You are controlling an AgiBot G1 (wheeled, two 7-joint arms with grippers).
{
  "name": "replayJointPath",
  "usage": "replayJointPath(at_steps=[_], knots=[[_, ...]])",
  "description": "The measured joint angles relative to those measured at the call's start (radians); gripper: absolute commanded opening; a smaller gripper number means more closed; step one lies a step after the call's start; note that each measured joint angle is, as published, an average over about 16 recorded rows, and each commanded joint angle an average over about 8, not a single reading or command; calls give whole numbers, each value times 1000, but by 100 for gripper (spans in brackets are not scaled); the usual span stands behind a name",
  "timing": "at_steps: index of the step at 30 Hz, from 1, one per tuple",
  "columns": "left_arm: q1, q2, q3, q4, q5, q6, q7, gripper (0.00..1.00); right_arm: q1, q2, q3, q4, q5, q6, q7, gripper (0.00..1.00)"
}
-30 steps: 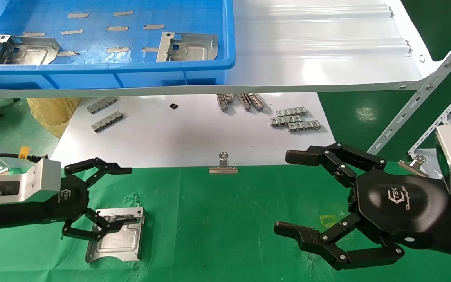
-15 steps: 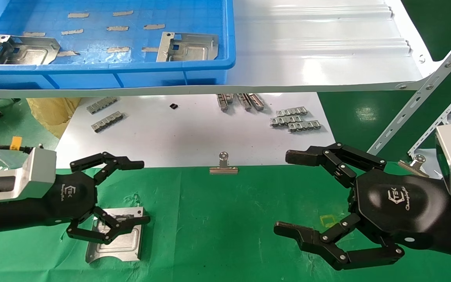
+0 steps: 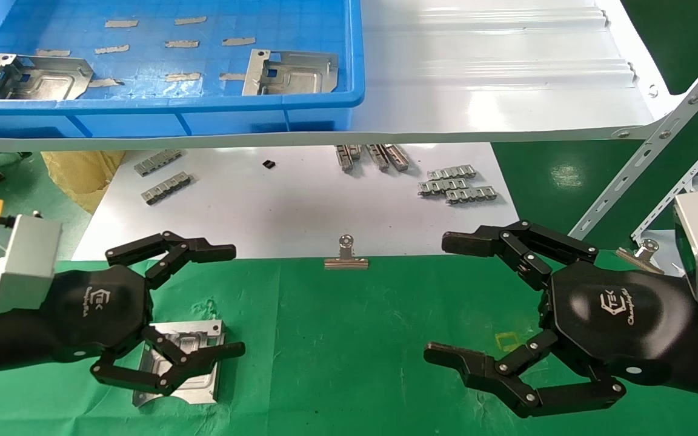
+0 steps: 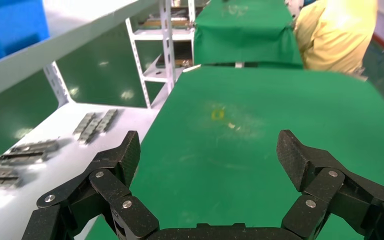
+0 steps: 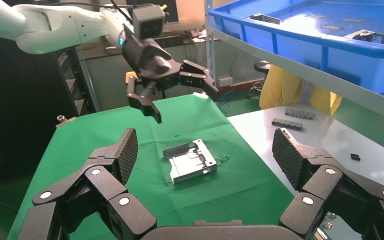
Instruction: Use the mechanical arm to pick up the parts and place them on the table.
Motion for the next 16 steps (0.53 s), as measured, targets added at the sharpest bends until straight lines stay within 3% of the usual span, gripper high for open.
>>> replayJointPath(at_steps=[16], knots=[[111, -35, -133, -215, -43, -24, -178, 100, 0, 0, 0, 0, 0, 0, 0, 100]])
